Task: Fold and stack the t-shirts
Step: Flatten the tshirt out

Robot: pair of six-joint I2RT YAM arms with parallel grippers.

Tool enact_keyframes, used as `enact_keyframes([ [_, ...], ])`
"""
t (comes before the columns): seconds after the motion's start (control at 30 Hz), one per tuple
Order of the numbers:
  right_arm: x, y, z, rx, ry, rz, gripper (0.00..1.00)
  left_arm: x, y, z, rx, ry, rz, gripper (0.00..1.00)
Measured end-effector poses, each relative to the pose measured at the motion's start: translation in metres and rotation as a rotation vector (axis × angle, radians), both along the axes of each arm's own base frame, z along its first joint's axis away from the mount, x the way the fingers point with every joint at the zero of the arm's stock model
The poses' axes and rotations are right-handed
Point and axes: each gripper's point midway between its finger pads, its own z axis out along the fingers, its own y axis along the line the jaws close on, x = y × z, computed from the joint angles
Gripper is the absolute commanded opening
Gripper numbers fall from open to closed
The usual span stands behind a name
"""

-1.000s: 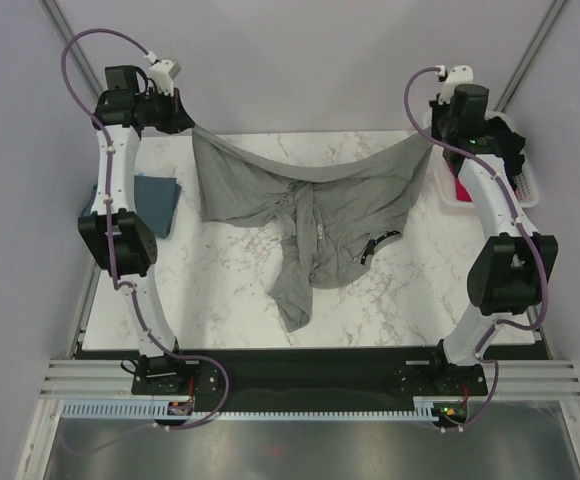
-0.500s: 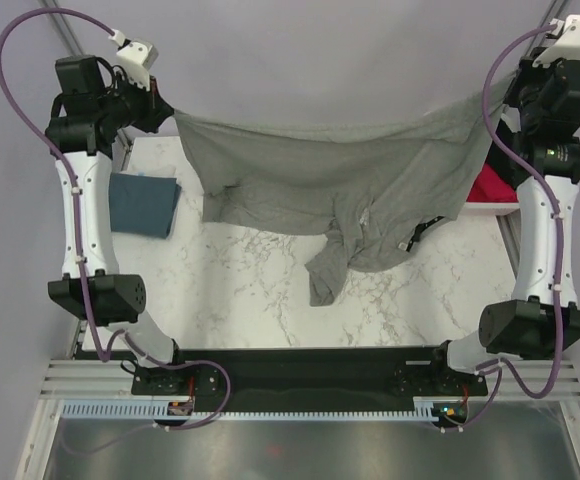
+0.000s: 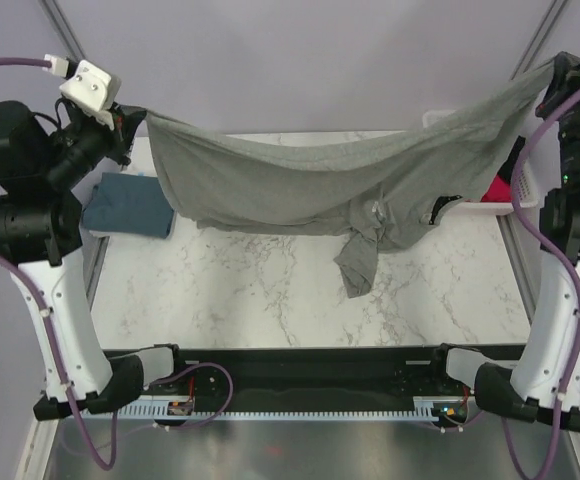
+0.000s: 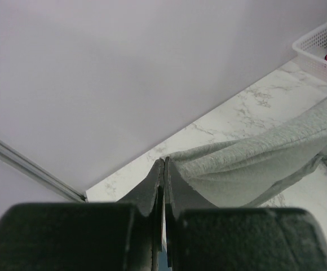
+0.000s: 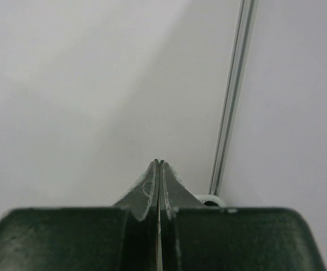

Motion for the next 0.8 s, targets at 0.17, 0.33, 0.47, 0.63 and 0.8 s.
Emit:
enact_keyframes([
  [0.17, -0.082, 0.016, 0.049, -0.033, -0.118, -0.011, 0.0, -0.053, -0.004, 0.024, 0.031, -0.121, 0.011, 0.02],
  [0.33, -0.162, 0.028, 0.092, -0.092, -0.232, -0.044, 0.0, -0.109, -0.007, 0.05, 0.054, -0.253, 0.04, 0.02],
  [0.47, -0.224, 0.039, 0.106, -0.132, -0.29, -0.066, 0.0, -0.165, -0.01, 0.074, 0.077, -0.389, 0.067, 0.02],
  [0.63, -0.275, 0.046, 0.117, -0.164, -0.366, -0.097, 0.0, -0.216, -0.007, 0.112, 0.086, -0.558, 0.129, 0.02],
  [0.8, -0.279, 0.042, 0.124, -0.171, -0.392, -0.127, 0.0, -0.218, 0.01, 0.132, 0.07, -0.623, 0.224, 0.02],
])
